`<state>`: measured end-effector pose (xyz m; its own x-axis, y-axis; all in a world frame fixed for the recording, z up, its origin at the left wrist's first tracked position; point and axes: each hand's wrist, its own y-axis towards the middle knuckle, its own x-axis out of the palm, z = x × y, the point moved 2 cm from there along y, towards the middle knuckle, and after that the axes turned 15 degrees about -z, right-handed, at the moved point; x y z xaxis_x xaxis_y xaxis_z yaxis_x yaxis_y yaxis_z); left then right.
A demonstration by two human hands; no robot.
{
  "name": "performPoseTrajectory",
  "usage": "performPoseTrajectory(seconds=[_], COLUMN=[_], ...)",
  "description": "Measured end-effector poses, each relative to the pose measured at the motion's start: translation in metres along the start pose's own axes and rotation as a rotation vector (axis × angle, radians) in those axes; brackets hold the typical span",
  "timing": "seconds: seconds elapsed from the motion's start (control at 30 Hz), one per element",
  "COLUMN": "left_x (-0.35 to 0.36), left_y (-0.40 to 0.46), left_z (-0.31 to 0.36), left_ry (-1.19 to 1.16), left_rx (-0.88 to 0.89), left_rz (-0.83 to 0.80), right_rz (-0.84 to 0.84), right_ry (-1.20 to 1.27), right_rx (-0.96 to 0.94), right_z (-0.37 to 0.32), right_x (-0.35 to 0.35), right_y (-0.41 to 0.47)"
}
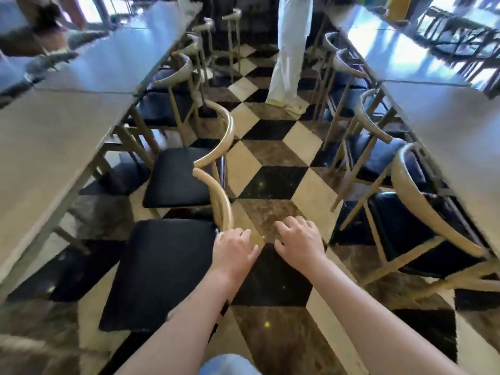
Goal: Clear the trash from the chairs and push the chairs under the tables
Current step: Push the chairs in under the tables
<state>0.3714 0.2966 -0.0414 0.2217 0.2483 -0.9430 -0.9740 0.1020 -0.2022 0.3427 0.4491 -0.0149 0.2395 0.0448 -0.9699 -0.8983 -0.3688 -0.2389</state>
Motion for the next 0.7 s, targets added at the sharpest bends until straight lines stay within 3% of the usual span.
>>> performPoseTrajectory(seconds=[0.17, 0.33, 0.7], left_x=[-0.006, 0.002, 0.029], left_y=[0.018, 0.023, 0.054], left_z=[-0.006, -0.033, -0.062], left_ry=[-0.005, -0.091, -0.213], left_rx=[-0.210, -0.479, -0.769], left_rz=[0.055, 0.115, 0.123], right_rz=[-0.051, -0.132, -0.242], right_ry=[-0.075, -0.183, -0.369], right_rx=[-0.292, -0.565, -0.928], right_z=[0.014, -0.017, -0.056], right_x=[-0.015, -0.010, 0.007], right_y=[0.067, 0.120, 0.202])
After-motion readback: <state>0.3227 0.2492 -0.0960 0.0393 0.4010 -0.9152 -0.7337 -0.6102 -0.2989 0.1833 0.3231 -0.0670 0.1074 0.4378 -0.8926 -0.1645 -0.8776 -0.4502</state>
